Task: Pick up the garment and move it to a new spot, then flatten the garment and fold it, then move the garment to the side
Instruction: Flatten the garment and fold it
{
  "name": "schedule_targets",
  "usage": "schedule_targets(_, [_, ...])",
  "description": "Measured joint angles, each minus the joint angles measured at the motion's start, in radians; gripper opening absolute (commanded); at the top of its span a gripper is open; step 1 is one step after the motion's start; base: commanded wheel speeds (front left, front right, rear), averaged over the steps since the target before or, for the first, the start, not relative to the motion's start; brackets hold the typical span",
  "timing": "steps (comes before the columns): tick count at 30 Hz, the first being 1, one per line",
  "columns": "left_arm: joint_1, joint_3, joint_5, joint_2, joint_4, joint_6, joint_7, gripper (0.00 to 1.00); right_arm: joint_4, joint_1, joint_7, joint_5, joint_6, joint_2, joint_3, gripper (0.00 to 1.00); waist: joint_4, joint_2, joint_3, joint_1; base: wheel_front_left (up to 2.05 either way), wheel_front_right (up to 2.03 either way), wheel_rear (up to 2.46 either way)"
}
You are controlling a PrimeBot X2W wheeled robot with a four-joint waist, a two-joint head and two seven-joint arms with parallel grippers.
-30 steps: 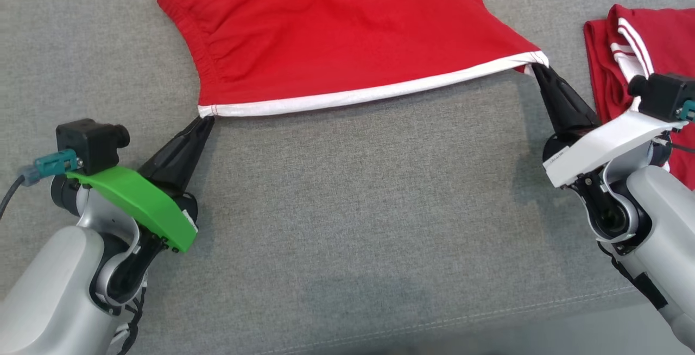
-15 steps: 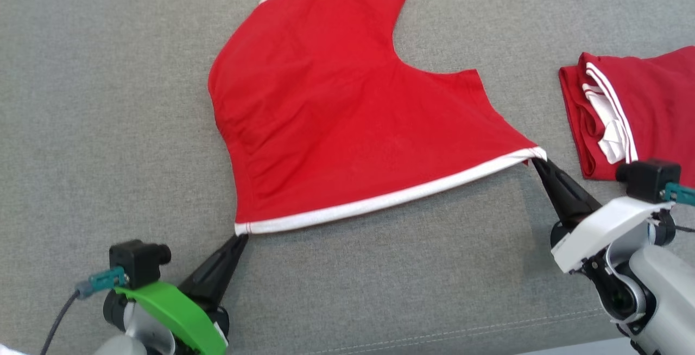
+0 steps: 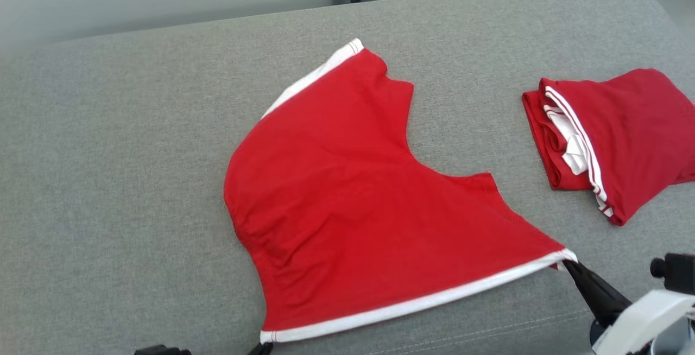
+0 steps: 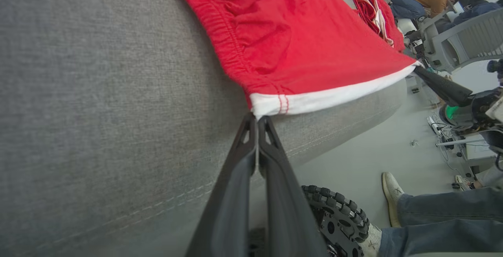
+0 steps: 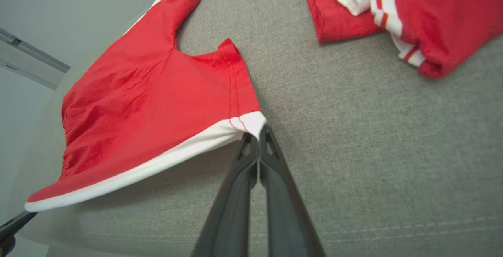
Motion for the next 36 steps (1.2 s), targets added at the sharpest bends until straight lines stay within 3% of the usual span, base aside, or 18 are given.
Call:
schedule_targets(5, [0.056, -0.029, -0.017, 0.015, -0.054, -0.001, 0.015, 0.0, -0.08, 0.119, 0.006, 0.075, -0.007, -0.059, -0.034, 0.0, -0.007, 0.0, -0.001, 0.0, 0.0, 0.0, 0.0])
schedule_targets(11, [0.069, -0.029, -0.026, 0.063, -0.146, -0.002, 0.046, 0.0, -0.195, 0.078, 0.004, 0.067, -0.004, -0.105, -0.078, 0.0, -0.006, 0.0, 0.023, 0.0, 0.0, 0.0, 0.0])
schedule_targets(23, [-0.178, 0.041, -0.117, 0.099, -0.357, -0.006, 0.184, 0.0, -0.266, -0.271, 0.105, -0.016, -0.007, -0.147, -0.127, 0.0, 0.044, 0.0, 0.14, 0.0, 0.0, 0.0, 0.0])
schedule_targets(36, [-0.485, 0.091, -0.167, 0.101, -0.348, 0.026, 0.352, 0.0, -0.178, -0.617, 0.248, -0.084, -0.033, -0.108, -0.138, 0.0, 0.146, 0.0, 0.298, 0.0, 0.0, 0.0, 0.0])
